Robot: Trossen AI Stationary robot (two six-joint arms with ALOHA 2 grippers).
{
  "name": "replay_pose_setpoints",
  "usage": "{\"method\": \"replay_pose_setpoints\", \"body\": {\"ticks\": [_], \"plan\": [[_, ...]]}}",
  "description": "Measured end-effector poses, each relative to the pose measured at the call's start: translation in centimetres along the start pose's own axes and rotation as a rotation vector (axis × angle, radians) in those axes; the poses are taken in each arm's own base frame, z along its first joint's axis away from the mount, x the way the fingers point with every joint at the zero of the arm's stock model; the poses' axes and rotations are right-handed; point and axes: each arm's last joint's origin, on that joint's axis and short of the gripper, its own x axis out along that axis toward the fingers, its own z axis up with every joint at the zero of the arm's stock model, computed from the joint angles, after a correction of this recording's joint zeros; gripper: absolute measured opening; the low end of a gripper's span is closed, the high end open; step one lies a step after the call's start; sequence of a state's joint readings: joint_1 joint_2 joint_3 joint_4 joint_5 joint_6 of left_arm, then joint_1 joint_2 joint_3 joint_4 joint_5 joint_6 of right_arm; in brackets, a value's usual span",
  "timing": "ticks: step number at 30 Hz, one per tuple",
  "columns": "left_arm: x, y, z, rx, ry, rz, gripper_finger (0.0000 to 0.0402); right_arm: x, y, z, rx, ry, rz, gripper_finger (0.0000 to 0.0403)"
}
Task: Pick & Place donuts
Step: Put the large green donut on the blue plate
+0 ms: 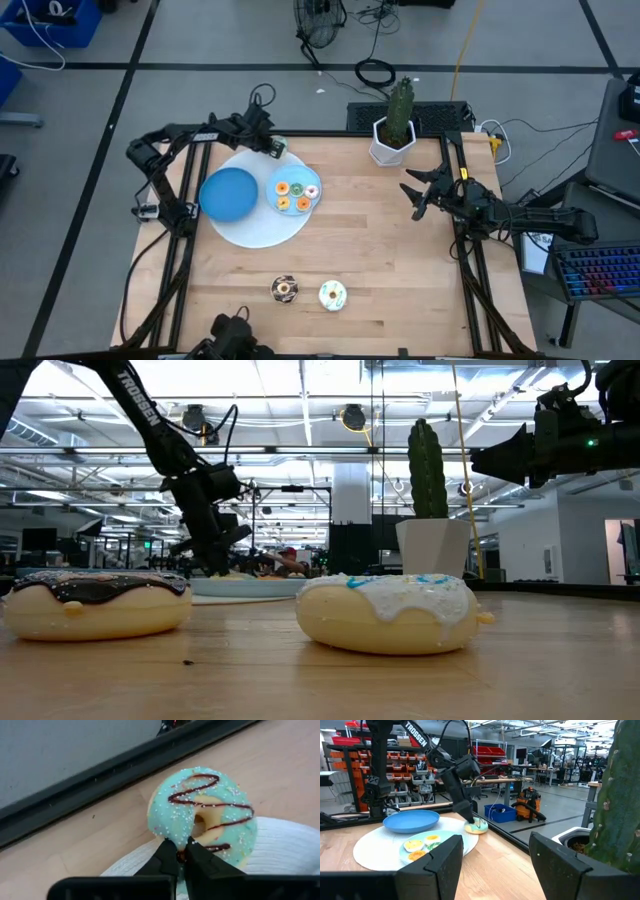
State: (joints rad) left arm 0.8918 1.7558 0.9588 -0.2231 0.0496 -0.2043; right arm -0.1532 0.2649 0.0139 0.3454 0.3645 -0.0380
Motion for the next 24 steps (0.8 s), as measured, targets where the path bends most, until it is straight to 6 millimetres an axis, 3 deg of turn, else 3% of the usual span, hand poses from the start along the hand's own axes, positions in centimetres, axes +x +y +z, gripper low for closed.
{"method": "replay_pose_setpoints", "body": {"ticks": [6,12,16,20,24], "plan": [[-2.1,-0.3,0.7,0.004,-0.06,-0.028,0.0043,0.0,0.0,0.0,0.0,0.0,0.0,0.0212],[-5.0,-1.4,1.3,0.029,-0.127,-0.132,0.0012,0.0,0.0,0.0,0.0,0.0,0.0,0.0212],[-7.4,-2.5,1.5,0.061,-0.182,-0.22,0.0022,0.0,0.0,0.0,0.0,0.0,0.0,0.0212],[-10.2,-3.5,1.1,0.094,-0.209,-0.286,0.0046,0.0,0.0,0.0,0.0,0.0,0.0,0.0212],[-12.7,-4.2,0.1,0.144,-0.198,-0.303,0.0036,0.0,0.0,0.0,0.0,0.0,0.0,0.0212]]}}
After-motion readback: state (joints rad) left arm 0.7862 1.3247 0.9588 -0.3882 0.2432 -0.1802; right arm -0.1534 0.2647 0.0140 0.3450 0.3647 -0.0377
